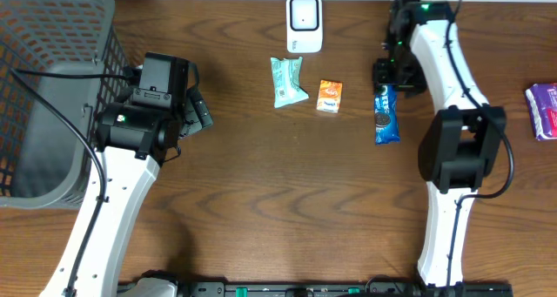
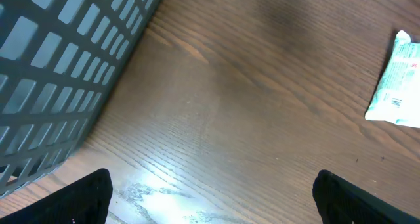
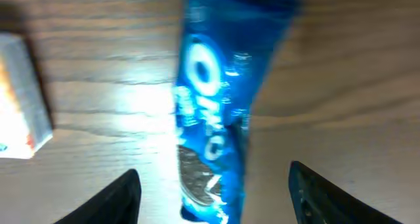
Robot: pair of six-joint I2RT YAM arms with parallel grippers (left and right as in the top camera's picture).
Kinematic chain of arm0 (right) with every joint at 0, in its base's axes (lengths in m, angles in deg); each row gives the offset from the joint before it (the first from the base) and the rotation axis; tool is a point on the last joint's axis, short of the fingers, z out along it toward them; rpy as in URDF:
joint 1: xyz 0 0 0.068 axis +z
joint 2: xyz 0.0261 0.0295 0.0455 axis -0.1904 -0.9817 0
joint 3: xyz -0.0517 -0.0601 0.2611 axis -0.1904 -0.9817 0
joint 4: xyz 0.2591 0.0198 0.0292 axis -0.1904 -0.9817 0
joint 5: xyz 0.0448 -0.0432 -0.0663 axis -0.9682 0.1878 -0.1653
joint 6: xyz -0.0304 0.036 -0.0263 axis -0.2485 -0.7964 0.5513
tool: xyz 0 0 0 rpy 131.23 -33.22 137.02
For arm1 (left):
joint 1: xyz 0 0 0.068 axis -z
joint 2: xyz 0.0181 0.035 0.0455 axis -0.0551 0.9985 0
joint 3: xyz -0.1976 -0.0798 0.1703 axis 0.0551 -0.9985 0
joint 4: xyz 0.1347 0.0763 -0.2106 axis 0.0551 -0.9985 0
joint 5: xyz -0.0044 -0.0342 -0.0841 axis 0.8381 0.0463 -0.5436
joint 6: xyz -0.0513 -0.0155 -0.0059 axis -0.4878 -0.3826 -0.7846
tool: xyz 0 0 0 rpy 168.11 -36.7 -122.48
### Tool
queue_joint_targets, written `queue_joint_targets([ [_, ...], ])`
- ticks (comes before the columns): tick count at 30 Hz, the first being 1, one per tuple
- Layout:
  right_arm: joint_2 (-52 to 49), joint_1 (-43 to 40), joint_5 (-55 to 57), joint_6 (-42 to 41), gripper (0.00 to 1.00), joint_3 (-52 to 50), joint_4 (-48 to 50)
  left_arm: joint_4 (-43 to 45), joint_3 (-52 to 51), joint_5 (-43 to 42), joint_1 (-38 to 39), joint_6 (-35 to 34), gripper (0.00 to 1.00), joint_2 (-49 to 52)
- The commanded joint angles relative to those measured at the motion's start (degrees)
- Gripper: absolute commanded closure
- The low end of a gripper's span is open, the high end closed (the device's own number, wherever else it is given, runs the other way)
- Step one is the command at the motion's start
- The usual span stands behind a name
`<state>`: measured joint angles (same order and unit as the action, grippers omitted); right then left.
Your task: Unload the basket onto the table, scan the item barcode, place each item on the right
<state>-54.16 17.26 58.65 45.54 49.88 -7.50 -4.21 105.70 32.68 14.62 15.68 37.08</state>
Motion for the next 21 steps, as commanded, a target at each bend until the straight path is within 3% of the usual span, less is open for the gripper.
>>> queue_joint_targets([
  [1,0.26,2.43,6.36,-1.84,0.31,-4.07,2.93,-0.20,0.11,-0.31,-0.20,-0.48,0.02,0.11],
  [8,0.26,3.04,13.77,-5.29,0.34,-14.29,13.00,-0.20,0.11,-0.31,-0.20,-0.48,0.02,0.11],
  [16,0.26,2.16,17.25,-5.25,0.39,-19.02,18.12,-0.20,0.11,-0.31,-0.20,-0.48,0.02,0.11],
  [19,0.26,0.83,15.82,-5.25,0.50,-20.46,19.69,-0.20,0.11,-0.31,-0.20,-0.48,0.02,0.11],
  [21,0.26,-0.76,10.47,-5.25,0.65,-21.38,20.04,-0.20,0.11,-0.31,-0.20,-0.48,0.02,0.11],
])
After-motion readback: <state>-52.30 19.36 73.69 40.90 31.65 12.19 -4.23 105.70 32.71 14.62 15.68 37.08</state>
